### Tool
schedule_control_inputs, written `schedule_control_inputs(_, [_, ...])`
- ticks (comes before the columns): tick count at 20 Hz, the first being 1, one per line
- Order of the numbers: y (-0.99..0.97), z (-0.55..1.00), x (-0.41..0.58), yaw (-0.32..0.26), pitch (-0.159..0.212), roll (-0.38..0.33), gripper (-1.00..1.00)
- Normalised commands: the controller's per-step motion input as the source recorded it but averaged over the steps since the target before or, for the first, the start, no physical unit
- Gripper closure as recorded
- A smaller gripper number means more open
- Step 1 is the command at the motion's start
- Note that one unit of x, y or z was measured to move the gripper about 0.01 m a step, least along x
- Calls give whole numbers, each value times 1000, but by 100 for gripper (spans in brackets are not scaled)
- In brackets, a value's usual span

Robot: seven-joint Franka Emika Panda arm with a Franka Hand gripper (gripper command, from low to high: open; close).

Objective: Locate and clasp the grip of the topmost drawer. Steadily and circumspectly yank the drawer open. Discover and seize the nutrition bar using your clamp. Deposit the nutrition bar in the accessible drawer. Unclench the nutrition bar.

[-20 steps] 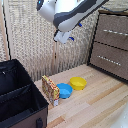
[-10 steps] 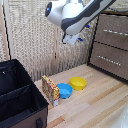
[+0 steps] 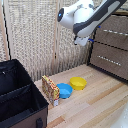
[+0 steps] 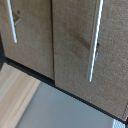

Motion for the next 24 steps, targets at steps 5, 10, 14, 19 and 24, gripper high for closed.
schedule_control_inputs(5, [-622, 0, -304, 44, 0, -173, -100])
schedule_control_inputs(10, [-673, -19, -224, 49, 0, -160, -100])
schedule_control_inputs(14, [-685, -69, -38, 90, 0, -122, -100])
schedule_control_inputs(19, [-409, -43, 30, 83, 4, -34, 100])
schedule_control_inputs(24, [-58, -3, 26, -6, 0, 0, 100])
